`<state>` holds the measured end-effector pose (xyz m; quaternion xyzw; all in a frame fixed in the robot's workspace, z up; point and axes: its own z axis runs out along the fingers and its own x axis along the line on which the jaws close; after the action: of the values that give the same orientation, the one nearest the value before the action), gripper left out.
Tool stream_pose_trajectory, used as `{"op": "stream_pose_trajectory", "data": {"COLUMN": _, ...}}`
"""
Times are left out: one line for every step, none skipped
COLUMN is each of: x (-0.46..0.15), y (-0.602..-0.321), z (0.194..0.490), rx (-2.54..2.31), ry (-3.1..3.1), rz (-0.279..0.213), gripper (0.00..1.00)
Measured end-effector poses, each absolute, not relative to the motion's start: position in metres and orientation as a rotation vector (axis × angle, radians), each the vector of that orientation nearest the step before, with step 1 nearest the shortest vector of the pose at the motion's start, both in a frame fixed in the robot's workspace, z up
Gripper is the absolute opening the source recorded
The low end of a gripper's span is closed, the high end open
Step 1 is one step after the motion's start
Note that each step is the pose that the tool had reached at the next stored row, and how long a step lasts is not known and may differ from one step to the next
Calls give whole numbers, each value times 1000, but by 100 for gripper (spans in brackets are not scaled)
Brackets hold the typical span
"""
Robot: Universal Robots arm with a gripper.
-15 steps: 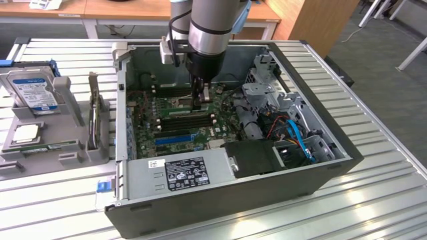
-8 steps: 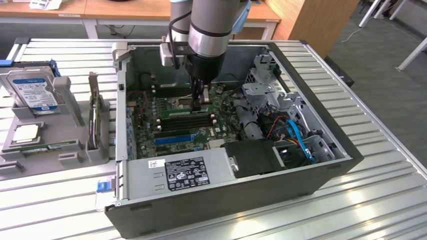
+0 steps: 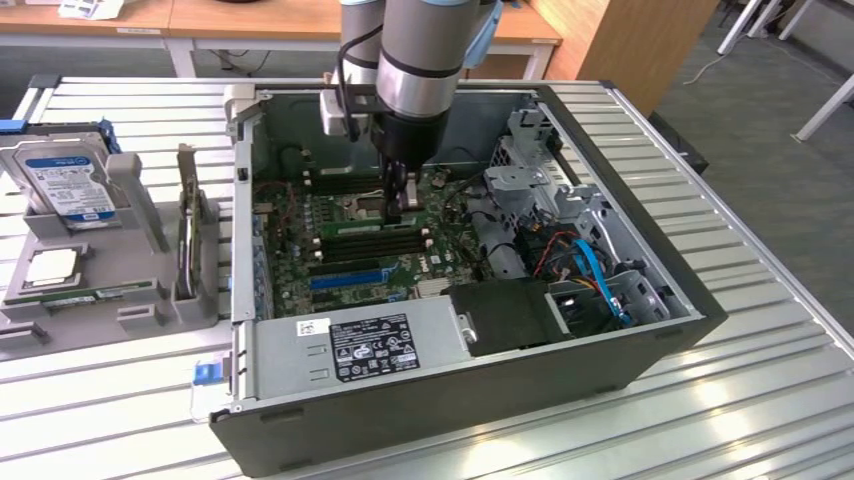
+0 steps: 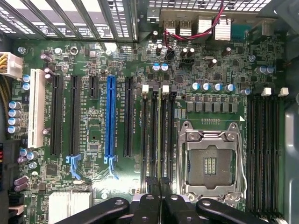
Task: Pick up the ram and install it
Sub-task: 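Insert the ram into the slot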
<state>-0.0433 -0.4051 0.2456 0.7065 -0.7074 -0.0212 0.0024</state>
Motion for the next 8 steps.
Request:
{"op": "stream_pose_trajectory", "data": {"x": -43, "y": -405, "z": 245, "rx": 2216, "ry": -2219, "rz": -67, "gripper": 12}}
{"op": "stream_pose_trajectory", "data": {"x": -43, "y": -405, "z": 245, "rx": 2216, "ry": -2219, "rz": -67, "gripper": 12}}
{"op": "stream_pose_trajectory", "data": {"x": -43, "y": -405, "z": 244, "rx": 2216, "ry": -2219, "rz": -67, "gripper": 12}}
{"op": "stream_pose_trajectory", "data": {"x": -43, "y": -405, "z": 244, "rx": 2216, "ry": -2219, "rz": -67, "gripper": 12}}
{"op": "stream_pose_trajectory", "data": {"x": -43, "y": -405, "z": 244, "rx": 2216, "ry": -2219, "rz": -67, "gripper": 12}}
{"op": "stream_pose_trajectory", "data": {"x": -43, "y": -405, "z": 244, "rx": 2216, "ry": -2219, "rz": -67, "gripper": 12}}
{"op": "stream_pose_trajectory", "data": {"x": -43, "y": -405, "z": 244, "rx": 2216, "ry": -2219, "rz": -67, "gripper": 12}}
{"op": "stream_pose_trajectory", "data": {"x": -43, "y": -405, "z": 244, "rx": 2216, "ry": -2219, "rz": -67, "gripper": 12}}
